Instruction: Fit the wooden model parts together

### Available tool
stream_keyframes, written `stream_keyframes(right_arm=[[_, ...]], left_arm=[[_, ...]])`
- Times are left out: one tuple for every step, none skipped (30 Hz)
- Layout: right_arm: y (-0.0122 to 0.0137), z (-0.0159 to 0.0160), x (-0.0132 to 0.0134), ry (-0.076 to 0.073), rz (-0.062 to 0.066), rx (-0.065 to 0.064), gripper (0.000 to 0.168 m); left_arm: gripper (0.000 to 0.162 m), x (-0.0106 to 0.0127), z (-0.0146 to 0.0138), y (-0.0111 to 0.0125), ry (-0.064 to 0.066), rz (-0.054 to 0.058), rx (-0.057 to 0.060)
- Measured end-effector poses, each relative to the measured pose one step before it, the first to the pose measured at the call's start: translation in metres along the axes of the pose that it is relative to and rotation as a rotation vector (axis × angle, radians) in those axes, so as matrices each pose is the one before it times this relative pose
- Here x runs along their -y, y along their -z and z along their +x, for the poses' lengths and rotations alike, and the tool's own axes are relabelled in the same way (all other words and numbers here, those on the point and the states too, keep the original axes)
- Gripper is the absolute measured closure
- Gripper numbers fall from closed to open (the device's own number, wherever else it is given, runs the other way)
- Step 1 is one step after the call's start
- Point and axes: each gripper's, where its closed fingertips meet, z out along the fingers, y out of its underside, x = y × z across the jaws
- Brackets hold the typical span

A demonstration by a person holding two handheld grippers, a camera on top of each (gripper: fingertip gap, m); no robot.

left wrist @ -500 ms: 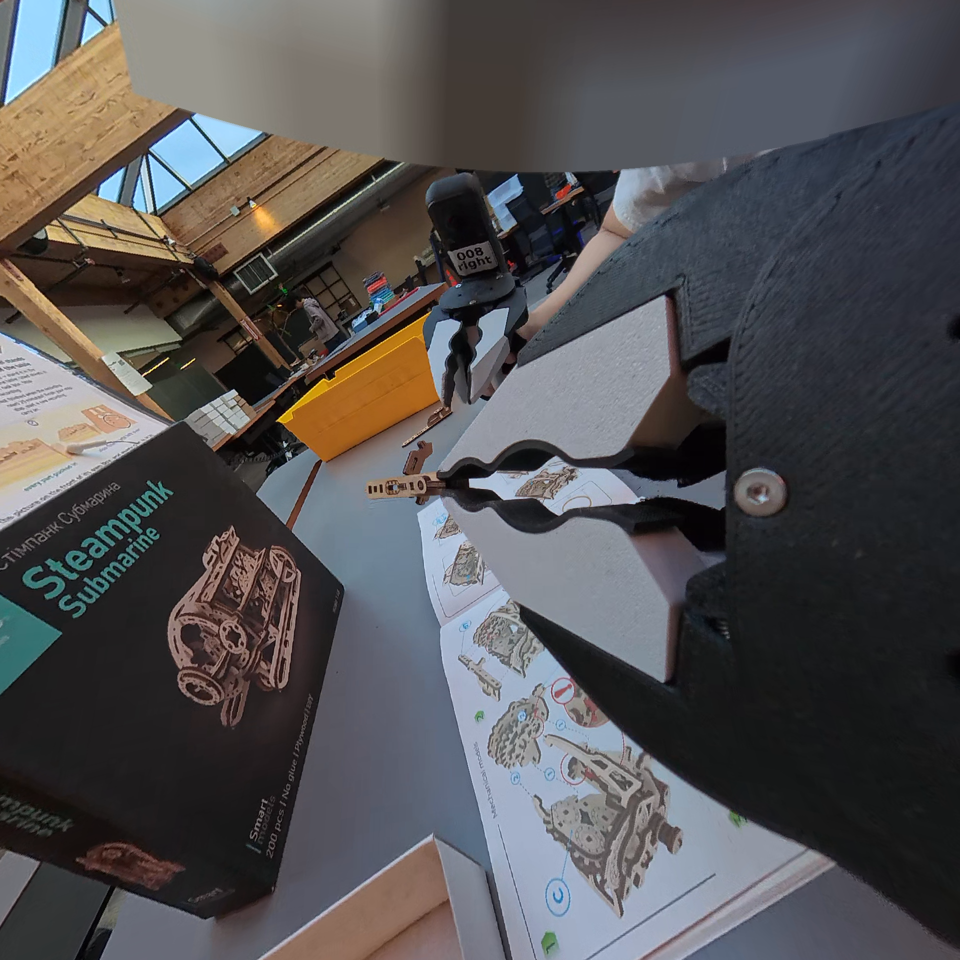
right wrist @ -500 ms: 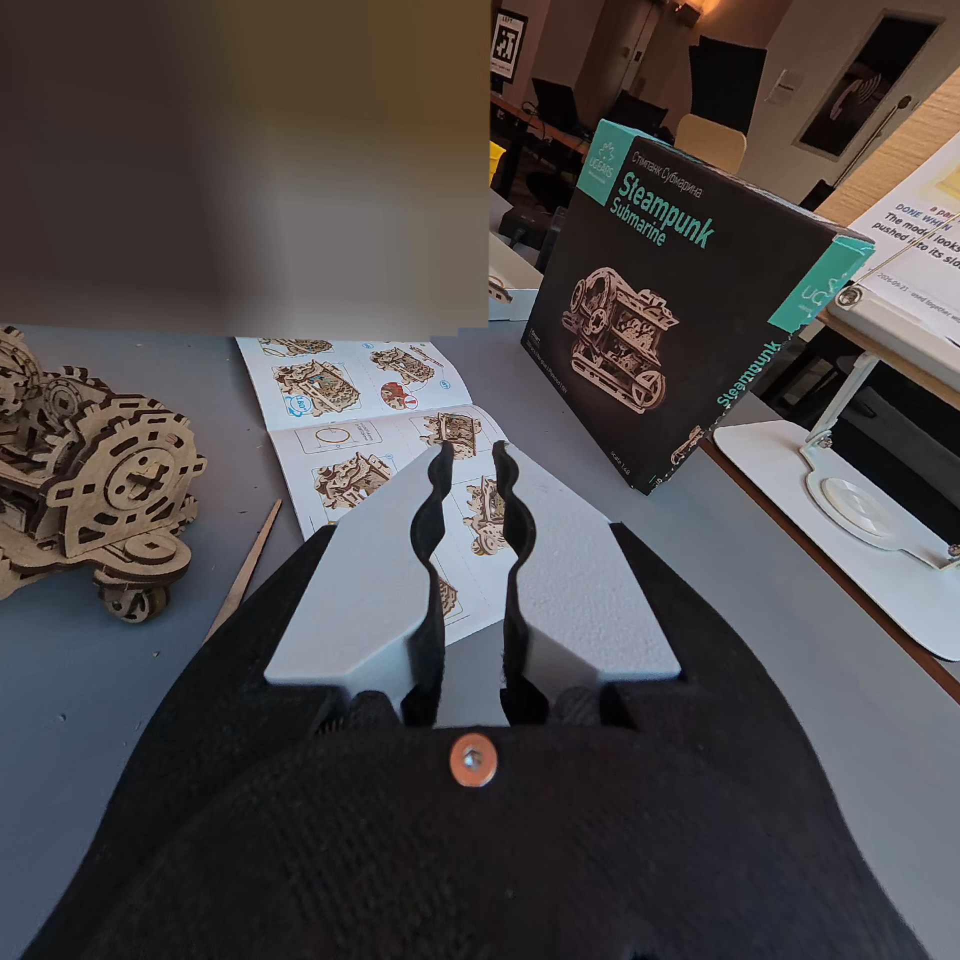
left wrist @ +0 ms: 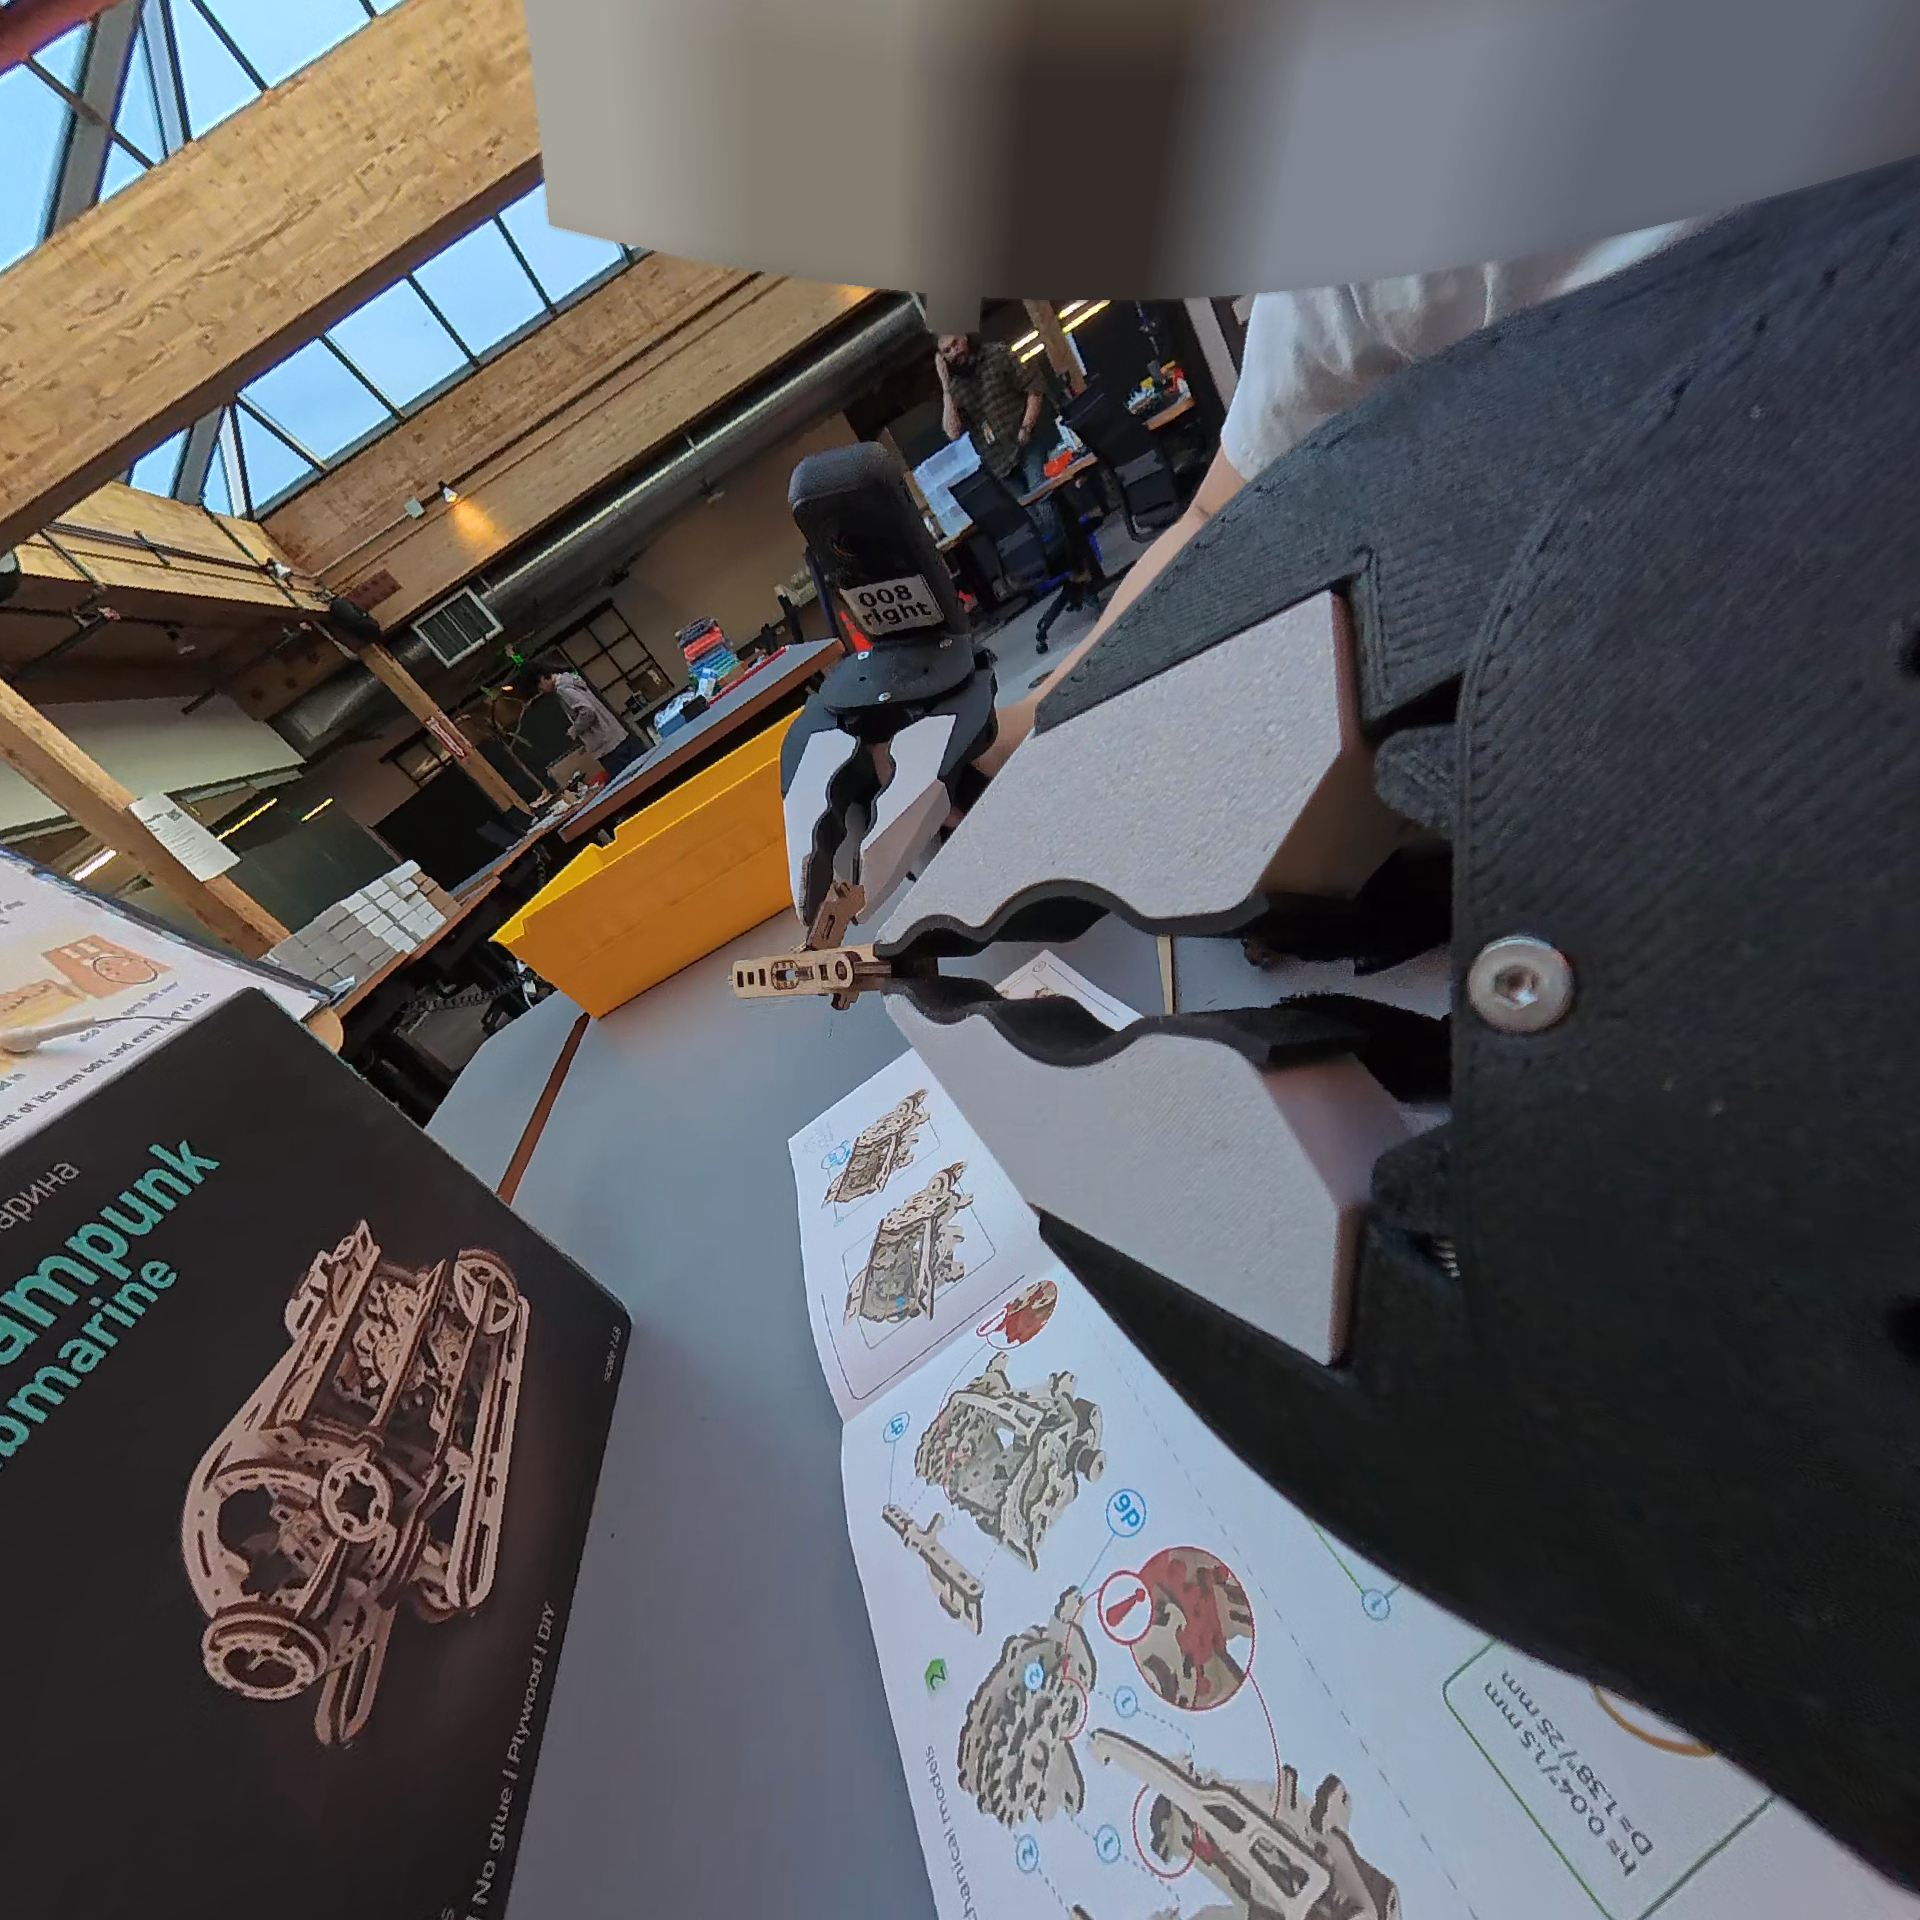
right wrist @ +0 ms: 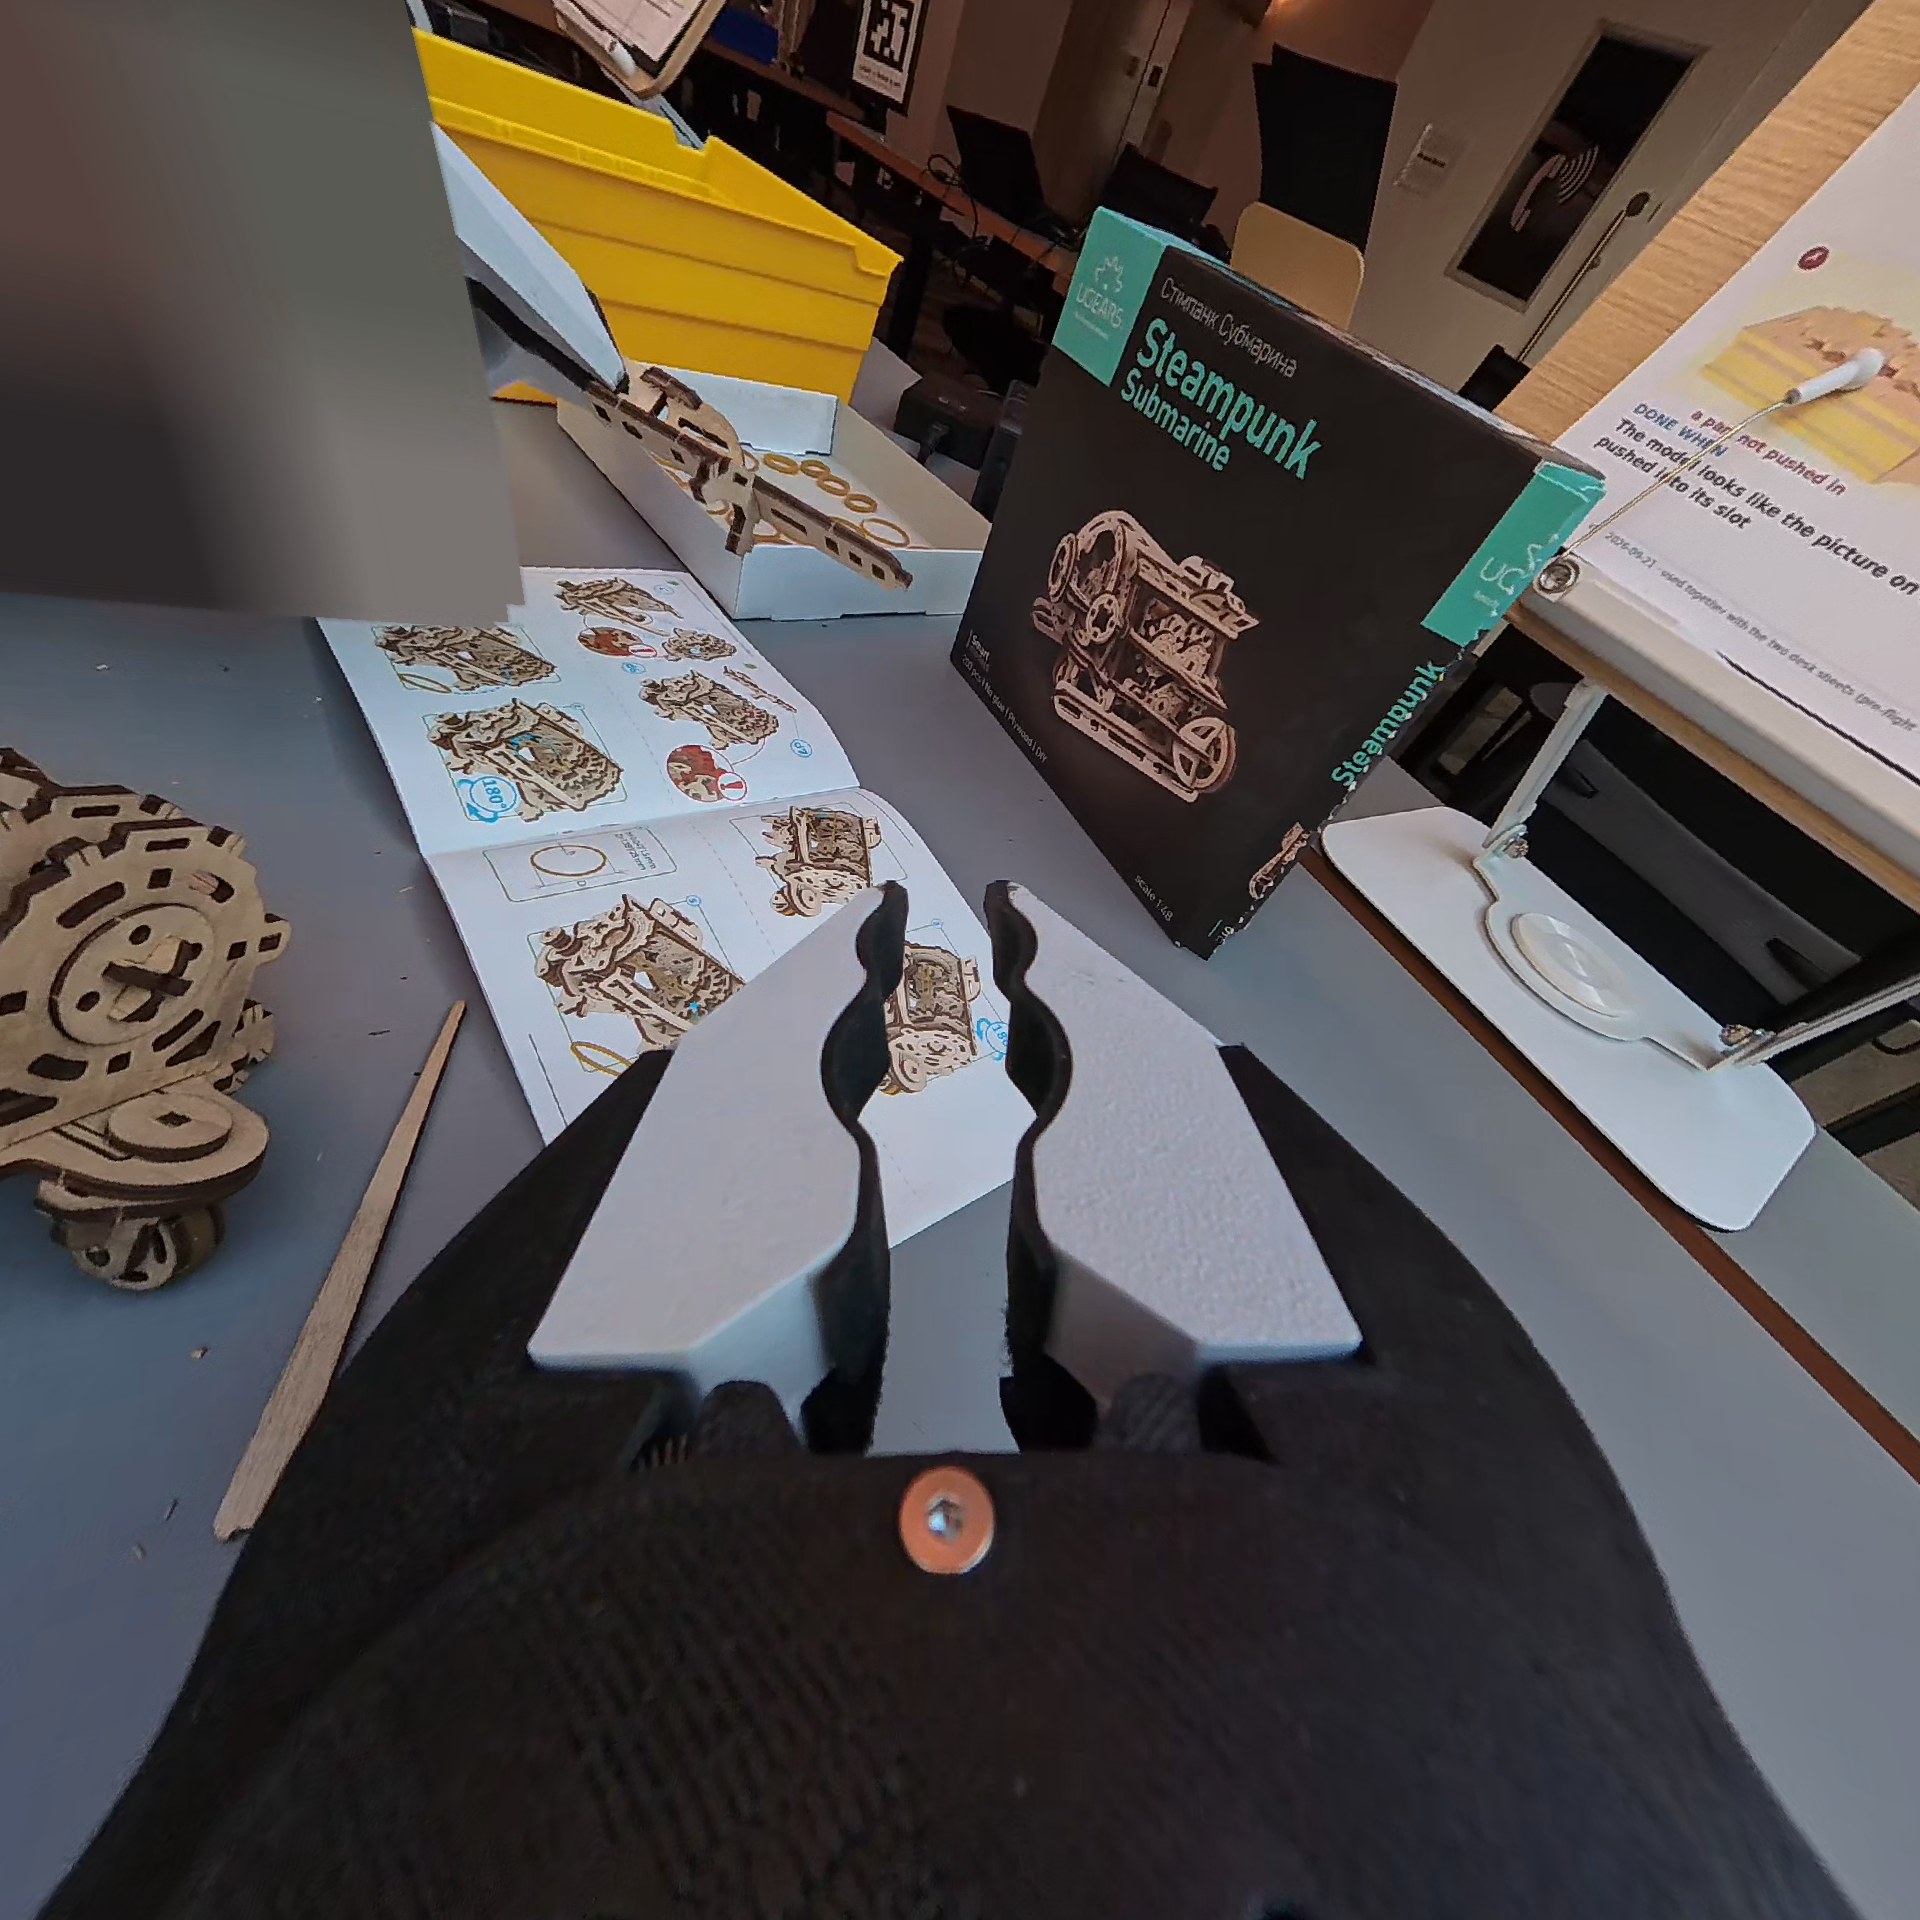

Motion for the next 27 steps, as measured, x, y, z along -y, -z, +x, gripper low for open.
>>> stream_keyframes(right_arm=[[0.00000,-0.00023,-0.00001,0.0023,-0.0009,0.0009,0.153],[-0.00013,-0.00012,0.00007,0.0025,-0.0005,0.0004,0.153],[0.00001,-0.00016,0.00015,0.0028,0.0006,0.0011,0.153],[-0.00003,-0.00040,0.00005,0.0025,-0.0002,0.0029,0.153],[0.00006,-0.00045,-0.00013,0.0013,-0.0009,0.0039,0.153],[0.00018,-0.00069,0.00000,-0.0003,0.0004,0.0050,0.153],[0.00021,-0.00095,0.00027,-0.0007,0.0018,0.0066,0.153],[0.00046,-0.00091,0.00025,0.0014,0.0012,0.0072,0.153],[0.00044,0.00013,-0.00014,0.0018,0.0005,0.0016,0.153],[0.00034,0.00041,-0.00021,-0.0007,0.0014,0.0002,0.153],[0.00026,0.00016,-0.00064,-0.0058,0.0004,0.0036,0.153],[0.00007,0.00020,-0.00067,-0.0089,-0.0009,0.0044,0.153],[0.00012,0.00052,-0.00042,-0.0089,0.0005,0.0029,0.153],[0.00022,0.00056,0.00031,-0.0078,0.0034,0.0019,0.153],[0.00028,0.00084,0.00052,-0.0059,0.0043,0.0008,0.153],[0.00000,0.00127,0.00037,-0.0045,0.0022,-0.0019,0.153],[-0.00003,0.00165,0.00014,-0.0032,0.0016,-0.0050,0.153],[-0.00006,0.00176,-0.00026,-0.0035,0.0000,-0.0062,0.153],[-0.00038,0.00180,-0.00078,-0.0033,-0.0029,-0.0056,0.153],[-0.00037,0.00152,-0.00125,-0.0031,-0.0045,-0.0049,0.153],[-0.00037,0.00127,-0.00082,-0.0031,-0.0030,-0.0036,0.153],[-0.00025,0.00077,-0.00055,-0.0039,-0.0013,-0.0023,0.153],[-0.00020,0.00051,-0.00049,-0.0042,-0.0011,-0.0014,0.153],[-0.00016,0.00014,-0.00033,-0.0020,-0.0015,-0.0003,0.153],[-0.00018,0.00011,-0.00029,0.0009,-0.0014,-0.0016,0.153],[-0.00015,-0.00004,-0.00021,0.0025,-0.0015,-0.0019,0.153],[-0.00011,-0.00024,-0.00014,0.0018,-0.0015,0.0000,0.153]], left_arm=[[0.162,-0.00005,0.00015,0.00010,0.0177,0.0010,-0.0120],[0.162,-0.00029,-0.00020,-0.00005,0.0148,-0.0003,-0.0092],[0.162,-0.00062,-0.00049,-0.00040,0.0128,-0.0017,-0.0061],[0.162,-0.00081,-0.00076,-0.00056,0.0108,-0.0018,-0.0040],[0.162,-0.00108,-0.00046,-0.00076,0.0106,-0.0026,-0.0052],[0.162,-0.00120,0.00009,-0.00094,0.0119,-0.0033,-0.0074],[0.162,-0.00116,0.00028,-0.00079,0.0108,-0.0030,-0.0066],[0.162,-0.00105,-0.00016,-0.00084,0.0066,-0.0030,-0.0026],[0.162,-0.00094,-0.00065,-0.00070,-0.0003,-0.0031,0.0029],[0.162,-0.00105,-0.00134,-0.00077,-0.0060,-0.0053,0.0085],[0.162,-0.00100,-0.00133,-0.00067,-0.0069,-0.0053,0.0088],[0.162,-0.00079,-0.00056,-0.00036,-0.0034,-0.0026,0.0039],[0.162,-0.00063,-0.00033,-0.00029,0.0001,-0.0024,0.0007],[0.162,-0.00030,-0.00074,-0.00005,0.0009,-0.0007,0.0024],[0.162,-0.00007,-0.00107,0.00016,0.0012,0.0001,0.0032],[0.162,0.00000,-0.00100,0.00028,0.0024,-0.0006,0.0014],[0.162,0.00032,-0.00094,0.00062,0.0026,0.0008,0.0012],[0.162,0.00091,-0.00076,0.00080,0.0028,0.0043,0.0010],[0.162,0.00127,-0.00051,0.00089,0.0035,0.0062,-0.0001],[0.162,0.00107,-0.00030,0.00085,0.0024,0.0048,-0.0003],[0.162,0.00058,-0.00014,0.00057,0.0003,0.0020,0.0001],[0.162,0.00033,-0.00042,0.00043,-0.0009,0.0008,0.0012],[0.162,0.00013,-0.00017,0.00025,-0.0004,0.0009,0.0008],[0.162,0.00015,0.00043,0.00016,0.0013,0.0008,-0.0026],[0.162,0.00016,0.00065,0.00016,0.0022,0.0009,-0.0038],[0.161,0.00041,0.00041,0.00018,0.0004,0.0021,-0.0017],[0.162,0.00049,0.00000,0.00026,-0.0010,0.0023,0.0011]])
